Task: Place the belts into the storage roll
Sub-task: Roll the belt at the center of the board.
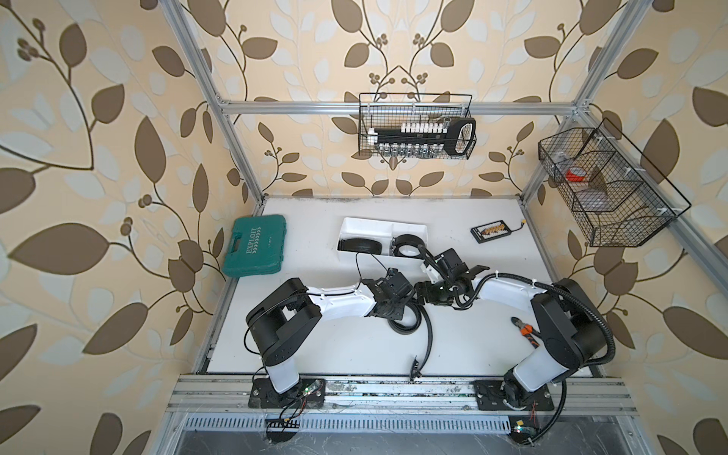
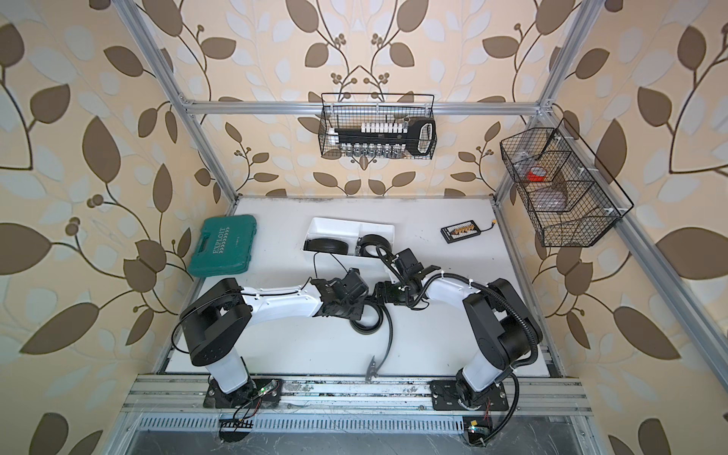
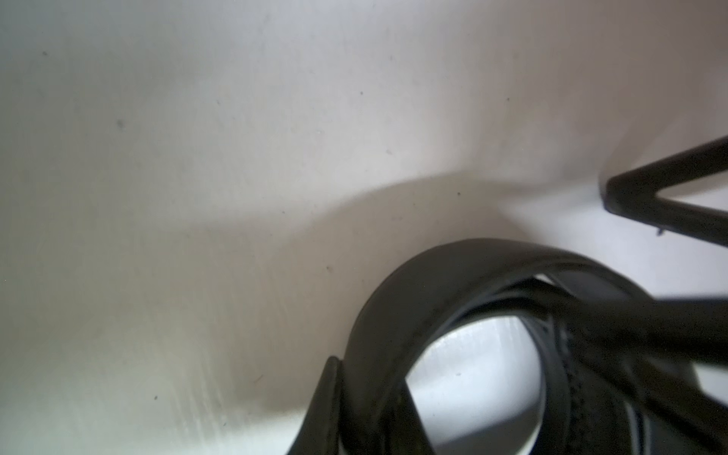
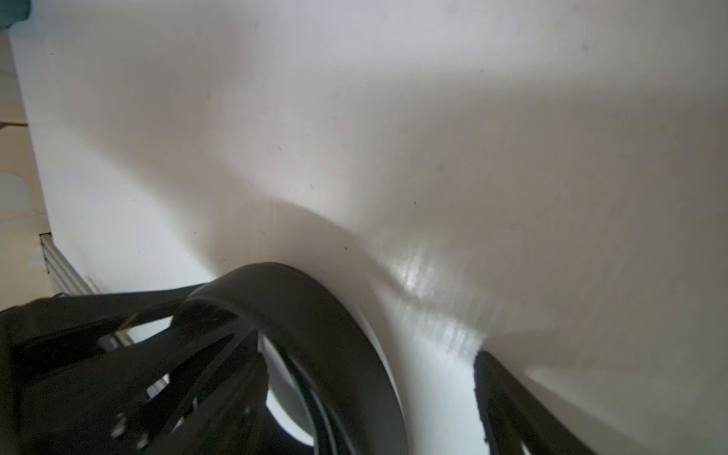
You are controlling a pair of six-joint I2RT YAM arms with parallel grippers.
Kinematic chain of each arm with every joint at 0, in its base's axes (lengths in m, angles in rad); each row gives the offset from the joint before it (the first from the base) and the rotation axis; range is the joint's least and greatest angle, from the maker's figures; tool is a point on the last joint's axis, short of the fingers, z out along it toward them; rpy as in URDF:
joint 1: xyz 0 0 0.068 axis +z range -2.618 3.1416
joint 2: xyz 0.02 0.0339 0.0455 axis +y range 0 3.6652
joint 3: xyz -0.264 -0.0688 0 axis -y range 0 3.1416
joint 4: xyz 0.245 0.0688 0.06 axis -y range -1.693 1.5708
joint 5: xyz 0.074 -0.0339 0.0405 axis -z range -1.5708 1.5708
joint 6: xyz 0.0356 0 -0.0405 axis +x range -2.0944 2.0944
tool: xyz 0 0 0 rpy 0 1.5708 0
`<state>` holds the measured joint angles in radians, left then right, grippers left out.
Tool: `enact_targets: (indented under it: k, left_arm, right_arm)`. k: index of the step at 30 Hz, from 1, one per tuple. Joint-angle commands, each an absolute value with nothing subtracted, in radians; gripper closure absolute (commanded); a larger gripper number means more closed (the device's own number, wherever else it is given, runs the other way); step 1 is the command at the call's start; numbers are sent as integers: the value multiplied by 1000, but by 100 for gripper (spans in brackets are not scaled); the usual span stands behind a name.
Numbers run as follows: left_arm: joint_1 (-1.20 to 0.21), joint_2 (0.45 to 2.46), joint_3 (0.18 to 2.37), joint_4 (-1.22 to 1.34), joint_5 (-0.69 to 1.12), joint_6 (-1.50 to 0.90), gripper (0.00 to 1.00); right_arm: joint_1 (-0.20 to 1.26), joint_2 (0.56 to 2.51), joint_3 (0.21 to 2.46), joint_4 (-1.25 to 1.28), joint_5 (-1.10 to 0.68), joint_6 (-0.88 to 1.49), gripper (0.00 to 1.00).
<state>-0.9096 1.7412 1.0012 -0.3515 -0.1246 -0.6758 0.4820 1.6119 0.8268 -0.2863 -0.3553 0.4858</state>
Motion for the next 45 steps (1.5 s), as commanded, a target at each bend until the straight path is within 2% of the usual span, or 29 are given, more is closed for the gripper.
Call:
enact_targets:
  k: [1, 11, 16, 19, 23, 30, 37, 43, 45]
  left_arm:
    - [-904, 1759, 1023, -401, -224, -810, 100]
    - [-901, 1787, 1066, -421, -244, -908, 100]
    - [-893, 1789, 1064, -412, -225, -935, 100]
    - [-890, 1780, 1049, -393, -210, -949, 100]
    - [-888, 1779, 1050, -392, -193, -950, 100]
    - [-888, 1789, 1054, -394, -184, -944, 100]
    - [-872, 1814, 1068, -386, -164, -960, 100]
    - [-866, 1822, 1075, -377, -148, -977, 100]
    - [-865, 1819, 1068, -361, -128, -980, 100]
  right_arm:
    - [483, 1582, 762, -275, -336, 564, 17]
    - [624, 1477, 609, -131, -408, 775, 18]
    - [589, 1419, 613, -164, -381, 775, 20]
    - [538, 1430, 625, -175, -371, 750, 26]
    - [506, 1472, 670, -190, -337, 709, 33]
    - [509, 1596, 818, -257, -334, 635, 37]
    - [574, 1630, 817, -268, -305, 653, 56]
    - [638, 1633, 820, -307, -245, 680, 65]
    - [647, 1641, 831, -326, -227, 675, 75]
